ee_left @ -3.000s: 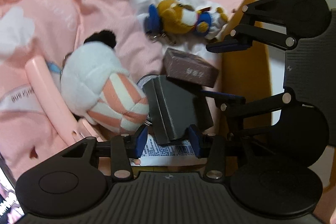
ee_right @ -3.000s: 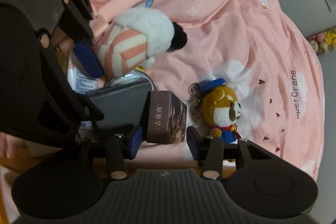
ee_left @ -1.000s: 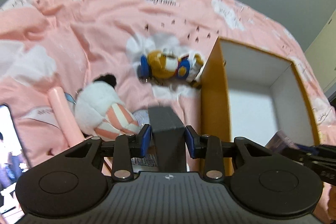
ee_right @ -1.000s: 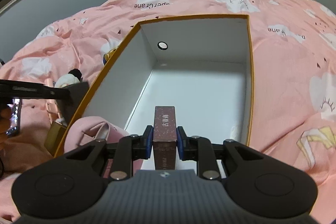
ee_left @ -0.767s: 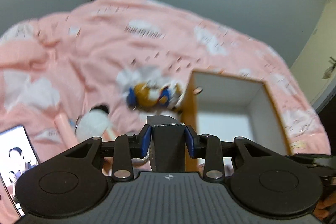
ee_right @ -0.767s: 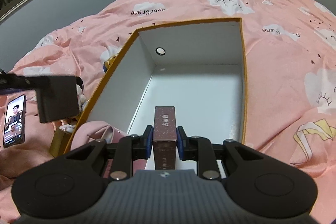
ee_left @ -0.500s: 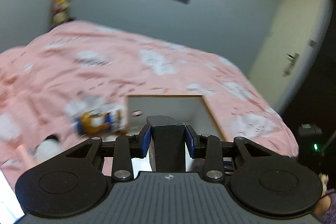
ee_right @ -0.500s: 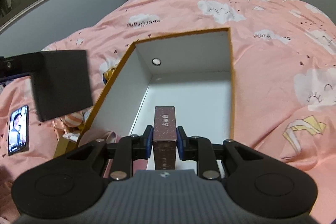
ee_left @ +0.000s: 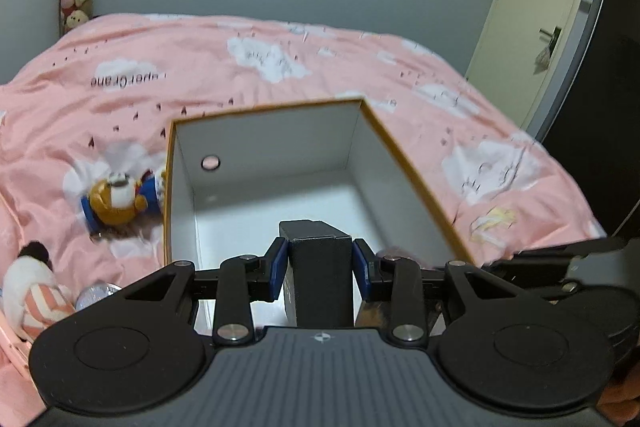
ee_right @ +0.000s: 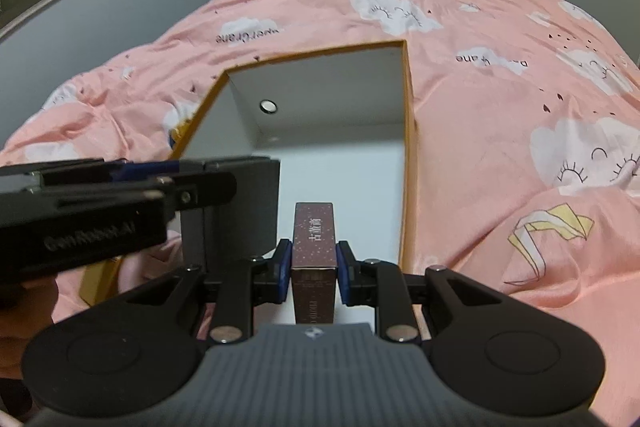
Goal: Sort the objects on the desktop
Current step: 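Carry the black case and brown box over the box with both tools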
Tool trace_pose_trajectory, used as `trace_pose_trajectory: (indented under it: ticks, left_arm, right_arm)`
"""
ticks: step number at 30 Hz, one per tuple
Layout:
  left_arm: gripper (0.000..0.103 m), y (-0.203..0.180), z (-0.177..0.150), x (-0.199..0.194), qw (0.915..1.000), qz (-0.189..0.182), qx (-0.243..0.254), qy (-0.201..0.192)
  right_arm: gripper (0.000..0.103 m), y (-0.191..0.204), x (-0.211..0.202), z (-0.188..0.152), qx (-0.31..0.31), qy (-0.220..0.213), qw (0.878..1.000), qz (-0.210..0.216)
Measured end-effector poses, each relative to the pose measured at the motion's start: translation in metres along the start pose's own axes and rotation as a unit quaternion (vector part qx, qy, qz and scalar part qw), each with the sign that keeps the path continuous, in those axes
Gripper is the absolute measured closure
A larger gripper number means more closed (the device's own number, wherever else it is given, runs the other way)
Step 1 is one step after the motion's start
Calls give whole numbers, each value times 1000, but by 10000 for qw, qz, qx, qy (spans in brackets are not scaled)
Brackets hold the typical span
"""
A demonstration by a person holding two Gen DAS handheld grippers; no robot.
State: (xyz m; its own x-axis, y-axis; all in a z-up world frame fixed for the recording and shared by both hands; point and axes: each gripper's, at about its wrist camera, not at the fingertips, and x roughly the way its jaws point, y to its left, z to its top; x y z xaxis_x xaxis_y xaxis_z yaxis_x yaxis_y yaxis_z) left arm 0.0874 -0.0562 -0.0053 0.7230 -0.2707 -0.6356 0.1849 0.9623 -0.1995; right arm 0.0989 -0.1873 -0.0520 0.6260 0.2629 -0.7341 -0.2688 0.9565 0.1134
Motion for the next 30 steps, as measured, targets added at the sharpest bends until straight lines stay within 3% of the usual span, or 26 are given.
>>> trace_pose_trajectory:
  ticks: [14, 22, 26, 30]
  left_arm:
    - [63, 5, -30, 5, 9974, -151, 287, 651]
    - [65, 18, -20, 0, 9943, -510, -38, 939]
    - [65, 11, -17, 1, 9918, -514, 222, 1146]
    - [64, 9, -13, 7, 9885, -589, 75, 1394]
  right_arm:
    - [79, -2, 8, -5, 78, 126, 9999, -29]
    - [79, -4, 10, -4, 185, 85, 9998, 16]
    - [79, -6, 12, -2, 237, 59, 9997, 47]
    - [79, -2, 15, -2, 155, 55, 9999, 35]
